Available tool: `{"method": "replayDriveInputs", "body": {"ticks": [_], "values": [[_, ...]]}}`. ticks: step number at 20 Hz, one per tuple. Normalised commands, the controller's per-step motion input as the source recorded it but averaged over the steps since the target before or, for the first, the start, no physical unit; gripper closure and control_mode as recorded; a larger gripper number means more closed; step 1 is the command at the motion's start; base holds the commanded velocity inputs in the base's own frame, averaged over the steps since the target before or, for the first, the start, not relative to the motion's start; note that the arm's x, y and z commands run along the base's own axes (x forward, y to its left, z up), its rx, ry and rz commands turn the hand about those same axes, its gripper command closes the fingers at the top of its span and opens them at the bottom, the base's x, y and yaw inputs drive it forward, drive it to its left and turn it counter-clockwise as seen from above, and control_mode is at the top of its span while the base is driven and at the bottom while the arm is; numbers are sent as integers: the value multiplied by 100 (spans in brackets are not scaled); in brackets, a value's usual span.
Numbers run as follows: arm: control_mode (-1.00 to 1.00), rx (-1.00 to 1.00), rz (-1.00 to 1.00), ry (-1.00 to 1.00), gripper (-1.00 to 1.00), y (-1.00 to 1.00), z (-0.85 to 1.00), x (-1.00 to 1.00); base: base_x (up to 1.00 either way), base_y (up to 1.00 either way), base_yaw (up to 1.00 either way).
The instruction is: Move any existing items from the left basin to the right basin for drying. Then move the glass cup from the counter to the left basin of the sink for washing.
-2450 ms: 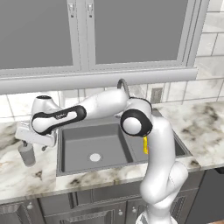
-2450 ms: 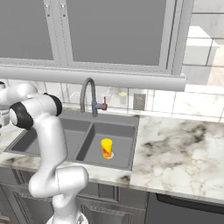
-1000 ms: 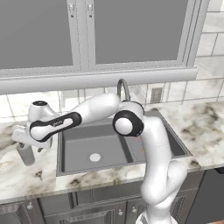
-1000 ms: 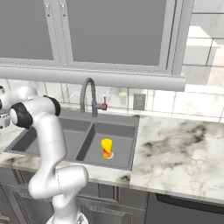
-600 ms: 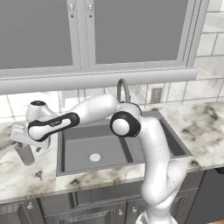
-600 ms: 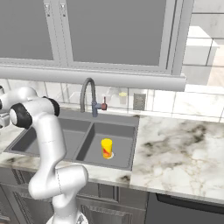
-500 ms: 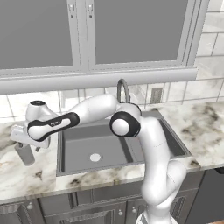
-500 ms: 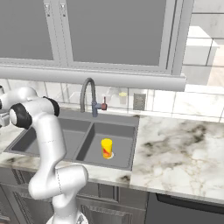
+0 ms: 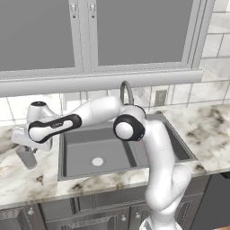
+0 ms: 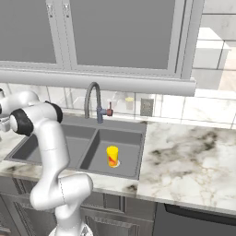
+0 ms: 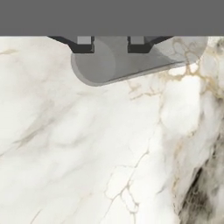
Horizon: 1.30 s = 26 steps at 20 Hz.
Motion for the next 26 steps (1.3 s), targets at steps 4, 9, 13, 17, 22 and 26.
{"method": "replayDriveInputs", "body": {"ticks": [4,9,13,17,22,26], "values": [[-100,2,0,0,100,-52,3,0,0,0,0],[-100,5,-2,0,100,-84,20,0,0,0,0],[-100,6,-11,0,100,-100,24,0,0,0,0],[-100,0,-18,3,100,-100,5,0,0,0,0],[-100,0,-20,1,100,-100,0,0,0,0,0],[-100,0,-16,5,100,-79,-1,0,0,0,0]]}}
